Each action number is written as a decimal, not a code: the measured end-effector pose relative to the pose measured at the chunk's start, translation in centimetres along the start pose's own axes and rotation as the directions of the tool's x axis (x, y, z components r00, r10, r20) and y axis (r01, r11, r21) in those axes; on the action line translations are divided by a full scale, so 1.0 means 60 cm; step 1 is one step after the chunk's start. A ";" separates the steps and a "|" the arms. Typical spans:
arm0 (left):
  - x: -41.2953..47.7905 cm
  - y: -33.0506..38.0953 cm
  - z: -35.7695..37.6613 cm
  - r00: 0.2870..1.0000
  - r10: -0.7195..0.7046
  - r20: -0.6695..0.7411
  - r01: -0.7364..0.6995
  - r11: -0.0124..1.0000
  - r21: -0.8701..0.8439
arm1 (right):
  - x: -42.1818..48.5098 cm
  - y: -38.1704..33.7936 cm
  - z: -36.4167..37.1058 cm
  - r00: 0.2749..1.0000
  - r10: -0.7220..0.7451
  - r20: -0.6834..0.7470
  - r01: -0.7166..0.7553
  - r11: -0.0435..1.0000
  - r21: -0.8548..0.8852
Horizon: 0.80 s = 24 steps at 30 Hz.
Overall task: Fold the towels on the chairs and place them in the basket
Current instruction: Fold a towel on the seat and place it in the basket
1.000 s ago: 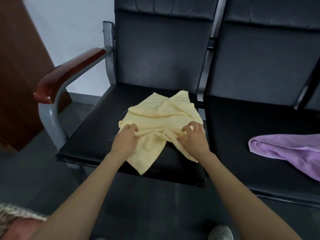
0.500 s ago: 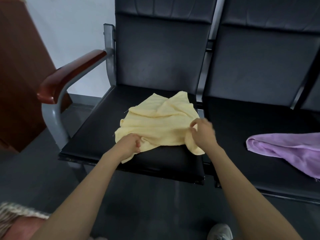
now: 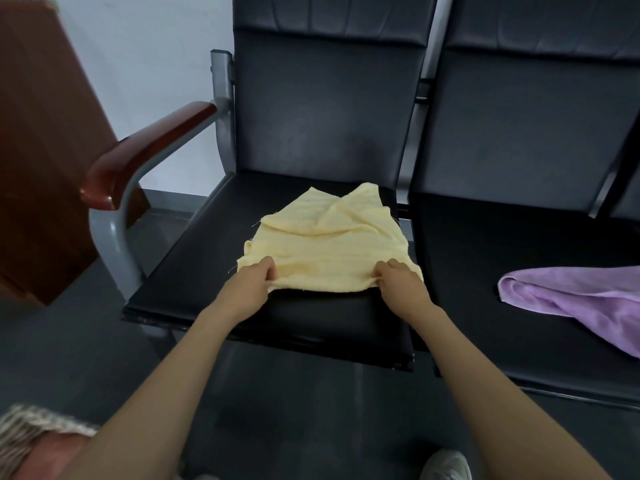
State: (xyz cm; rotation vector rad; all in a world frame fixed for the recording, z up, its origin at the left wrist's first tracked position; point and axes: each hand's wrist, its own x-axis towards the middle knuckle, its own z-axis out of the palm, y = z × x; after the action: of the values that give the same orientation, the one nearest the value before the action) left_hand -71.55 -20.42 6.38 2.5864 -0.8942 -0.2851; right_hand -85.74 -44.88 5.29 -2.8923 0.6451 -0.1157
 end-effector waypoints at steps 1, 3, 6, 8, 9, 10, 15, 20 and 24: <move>-0.001 0.000 -0.002 1.000 -0.001 0.032 0.001 1.000 -0.008 | 0.001 0.002 0.000 1.000 0.008 -0.012 -0.008 1.000 0.004; -0.002 -0.002 -0.005 0.997 -0.016 0.069 0.016 1.000 -0.005 | 0.004 0.004 -0.012 0.999 0.049 0.021 -0.052 0.974 0.221; -0.002 -0.006 -0.008 0.996 -0.042 0.079 0.044 0.998 -0.034 | 0.010 0.005 -0.046 0.977 0.127 0.170 -0.210 0.689 0.694; 0.001 -0.007 -0.008 0.996 -0.051 0.072 0.054 0.997 -0.053 | 0.011 0.010 -0.053 0.968 0.185 0.167 -0.247 0.629 0.737; 0.001 -0.007 -0.007 0.996 -0.057 0.064 0.061 0.997 -0.049 | 0.011 0.014 -0.049 0.973 0.207 0.103 -0.224 0.735 0.640; 0.001 -0.005 -0.006 0.996 -0.065 0.053 0.068 0.997 -0.042 | 0.010 0.019 -0.042 0.979 0.205 0.018 -0.189 0.863 0.468; 0.001 -0.012 -0.004 0.996 -0.078 -0.052 0.076 0.996 -0.040 | 0.003 0.010 -0.012 0.960 -0.040 -0.276 0.081 0.987 0.136; 0.006 -0.024 -0.003 0.997 -0.061 -0.041 0.059 0.997 -0.056 | -0.001 0.001 -0.005 0.993 -0.109 -0.054 0.114 0.987 0.111; 0.008 -0.028 -0.004 0.998 -0.056 0.027 0.058 0.997 -0.059 | 0.002 0.027 0.004 1.000 0.005 -0.002 -0.005 0.997 0.076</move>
State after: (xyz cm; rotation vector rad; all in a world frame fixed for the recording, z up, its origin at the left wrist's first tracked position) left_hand -70.16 -19.45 5.85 2.5612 -0.8092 -0.3561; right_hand -86.30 -46.35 4.77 -2.8173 0.6345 -0.1394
